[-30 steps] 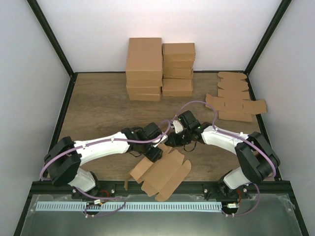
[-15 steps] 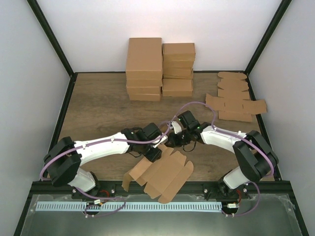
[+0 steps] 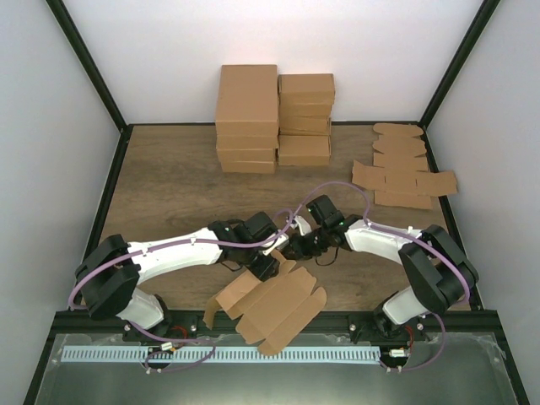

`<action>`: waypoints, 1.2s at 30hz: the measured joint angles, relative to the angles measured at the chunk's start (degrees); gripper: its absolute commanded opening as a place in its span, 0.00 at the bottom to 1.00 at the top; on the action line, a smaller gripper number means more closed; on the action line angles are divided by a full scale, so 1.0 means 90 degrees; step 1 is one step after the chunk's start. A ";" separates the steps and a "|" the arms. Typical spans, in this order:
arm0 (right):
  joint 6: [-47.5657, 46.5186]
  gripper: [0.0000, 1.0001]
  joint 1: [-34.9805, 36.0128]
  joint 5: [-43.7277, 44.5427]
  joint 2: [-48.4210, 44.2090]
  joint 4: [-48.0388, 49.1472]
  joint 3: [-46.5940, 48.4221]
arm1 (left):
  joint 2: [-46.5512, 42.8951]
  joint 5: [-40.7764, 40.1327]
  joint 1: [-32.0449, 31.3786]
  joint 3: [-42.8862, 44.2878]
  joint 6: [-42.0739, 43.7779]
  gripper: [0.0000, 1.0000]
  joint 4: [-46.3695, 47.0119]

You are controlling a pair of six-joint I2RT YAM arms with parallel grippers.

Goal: Fold the paper box

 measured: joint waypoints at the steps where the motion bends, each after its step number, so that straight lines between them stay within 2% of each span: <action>1: 0.0022 0.06 0.0002 0.0051 0.0000 -0.0019 0.0000 | 0.0000 -0.0002 0.0000 0.0000 -0.0002 0.57 0.0000; 7: 0.0075 0.08 0.0036 0.1161 -0.0153 -0.0406 -0.0012 | 0.0000 -0.0148 0.0000 0.0002 -0.0012 0.57 0.0061; 15: 0.0328 0.11 0.0061 0.2504 -0.0413 -0.0197 -0.0469 | 0.0005 -0.0257 -0.0015 0.0007 -0.0032 0.57 0.0058; 20: 0.0430 0.07 0.0272 0.3174 -0.0240 0.0078 -0.0551 | 0.0102 -0.0330 -0.0083 0.0095 -0.0034 0.57 0.0053; 28: 0.0520 0.05 0.0668 0.3194 -0.0049 0.0818 -0.0590 | 0.0148 -0.0364 -0.0097 0.0136 -0.0068 0.57 0.0032; 36: 0.0690 0.05 0.0741 0.2210 -0.0801 0.1248 -0.1304 | 0.0202 -0.0355 -0.0104 0.0138 -0.0141 0.57 0.0124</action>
